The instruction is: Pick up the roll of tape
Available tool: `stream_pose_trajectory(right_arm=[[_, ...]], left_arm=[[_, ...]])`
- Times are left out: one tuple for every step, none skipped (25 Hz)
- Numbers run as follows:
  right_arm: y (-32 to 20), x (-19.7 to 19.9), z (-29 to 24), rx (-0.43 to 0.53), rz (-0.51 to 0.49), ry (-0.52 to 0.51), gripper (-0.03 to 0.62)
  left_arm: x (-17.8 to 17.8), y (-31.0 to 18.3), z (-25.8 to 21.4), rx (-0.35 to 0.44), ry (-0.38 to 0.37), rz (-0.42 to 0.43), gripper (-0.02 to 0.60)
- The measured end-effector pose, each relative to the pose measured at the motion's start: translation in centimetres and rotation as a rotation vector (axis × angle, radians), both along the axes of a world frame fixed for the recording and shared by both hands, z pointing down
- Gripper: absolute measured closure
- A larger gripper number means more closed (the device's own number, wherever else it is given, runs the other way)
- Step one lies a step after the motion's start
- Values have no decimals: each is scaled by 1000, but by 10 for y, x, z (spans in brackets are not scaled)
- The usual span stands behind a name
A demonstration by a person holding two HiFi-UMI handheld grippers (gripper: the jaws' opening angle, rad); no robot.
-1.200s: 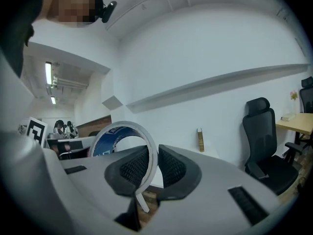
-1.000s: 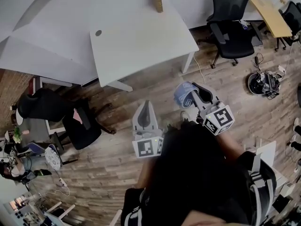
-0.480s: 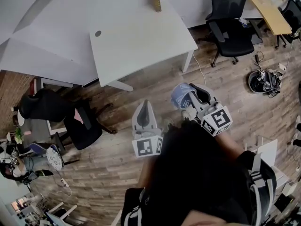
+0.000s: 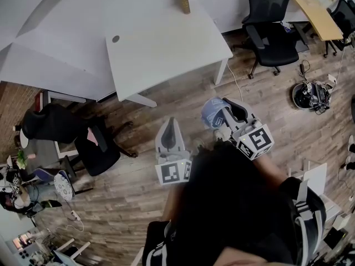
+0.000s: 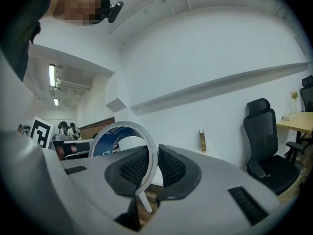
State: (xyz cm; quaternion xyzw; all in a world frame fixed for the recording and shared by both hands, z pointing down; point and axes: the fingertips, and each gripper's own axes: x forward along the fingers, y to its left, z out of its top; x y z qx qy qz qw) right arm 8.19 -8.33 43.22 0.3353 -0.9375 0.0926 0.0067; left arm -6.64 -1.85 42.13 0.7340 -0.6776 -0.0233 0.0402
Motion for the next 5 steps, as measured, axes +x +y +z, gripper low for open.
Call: stream_pose_trajectory(right_arm=[[0,-1,-1,0,0,0,526],[1,-2,-1,0,-1,0,526],[1,-4,-1,-1,-1,0,526],[1,-5,-2,-1,-1,0,526],[1,-6,-2,-1,-1,0,526]], left_arm=[[-1,0,0,0,1,-1,565],[-2,0,-1,0,1,-2,565],[-4,1,-1,0,2,-2,565],[-5,1,-2,0,3,-2,566],[-6,1,-2,0,3,-2,565]])
